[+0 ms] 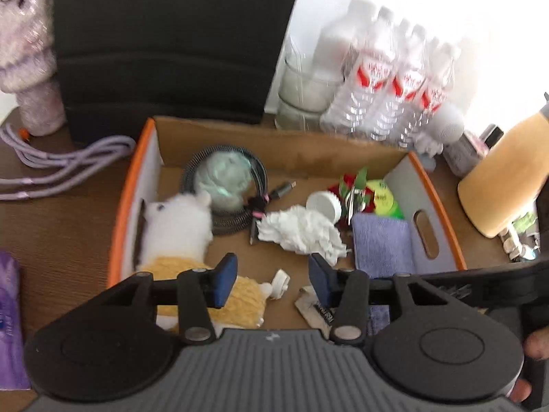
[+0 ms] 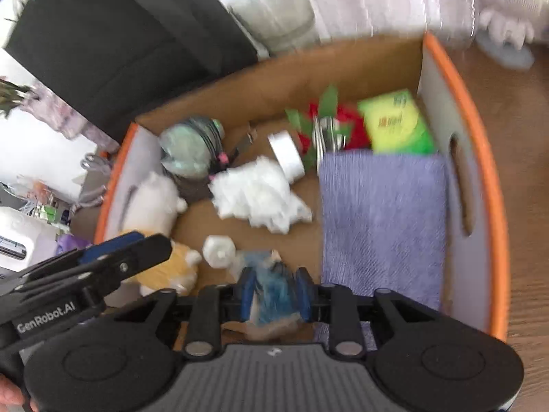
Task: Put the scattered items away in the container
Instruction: 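Lower the white piece and blue packet into the box and open both tools, then withdraw both tools toward the wet-wipe pack and yellow soap bar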
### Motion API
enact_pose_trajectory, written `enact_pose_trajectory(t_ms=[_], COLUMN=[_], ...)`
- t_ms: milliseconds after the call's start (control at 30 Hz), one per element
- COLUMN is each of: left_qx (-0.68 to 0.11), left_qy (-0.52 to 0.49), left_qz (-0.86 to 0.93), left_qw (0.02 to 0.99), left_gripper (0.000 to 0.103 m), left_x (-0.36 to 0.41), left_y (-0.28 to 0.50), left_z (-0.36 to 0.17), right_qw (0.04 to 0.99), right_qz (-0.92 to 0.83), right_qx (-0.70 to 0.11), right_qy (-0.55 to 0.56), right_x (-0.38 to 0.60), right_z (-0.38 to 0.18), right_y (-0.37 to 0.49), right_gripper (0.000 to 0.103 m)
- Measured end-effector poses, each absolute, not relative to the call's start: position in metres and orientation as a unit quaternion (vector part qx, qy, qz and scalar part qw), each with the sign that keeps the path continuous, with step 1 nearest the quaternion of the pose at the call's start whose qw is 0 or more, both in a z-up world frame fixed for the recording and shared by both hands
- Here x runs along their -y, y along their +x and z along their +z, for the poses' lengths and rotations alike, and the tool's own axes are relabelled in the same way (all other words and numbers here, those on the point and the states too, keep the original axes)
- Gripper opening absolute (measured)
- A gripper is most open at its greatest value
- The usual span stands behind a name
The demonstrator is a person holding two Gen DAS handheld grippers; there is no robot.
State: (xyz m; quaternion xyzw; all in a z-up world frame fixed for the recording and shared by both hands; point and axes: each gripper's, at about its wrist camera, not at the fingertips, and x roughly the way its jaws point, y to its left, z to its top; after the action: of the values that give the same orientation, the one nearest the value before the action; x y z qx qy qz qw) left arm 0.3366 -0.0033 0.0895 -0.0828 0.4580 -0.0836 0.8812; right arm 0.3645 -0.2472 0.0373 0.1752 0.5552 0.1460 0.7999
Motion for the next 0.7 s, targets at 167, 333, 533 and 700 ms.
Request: enact_pose_trajectory(t_ms=[167, 333, 533, 700], left_qx=[-0.447, -0.385, -0.196, -0.165], left_qy=[-0.078, -0.052, -0.009, -0.020], left_qz=[-0.093, -0.065, -0.050, -0.026], left_qw=[0.886, 0.919, 0.979, 0.986], left_gripper=[0.061, 0.073, 0.085, 0.087], left_x=[0.002, 0.006, 0.014, 0.012], left_y=[0.318, 0.281, 0.196, 0.158], left_z=[0.107, 0.120, 0.104, 0.082], right_qw=[0.834, 0.868, 0.954, 0.974], right_qz=[0.123, 0.106, 0.141, 0.112], right_qx=[-0.517, -0.480, -0.262, -0.195], right_qy=[0.149, 0.069, 0.028, -0.021], right_x=[0.266, 0.266, 0.260, 0.250], right_z=[0.088, 0.117, 0.117, 0.098], right_y=[0.350, 0.317, 0.250, 0.205], right_gripper=[0.060, 0.070, 0.072, 0.072])
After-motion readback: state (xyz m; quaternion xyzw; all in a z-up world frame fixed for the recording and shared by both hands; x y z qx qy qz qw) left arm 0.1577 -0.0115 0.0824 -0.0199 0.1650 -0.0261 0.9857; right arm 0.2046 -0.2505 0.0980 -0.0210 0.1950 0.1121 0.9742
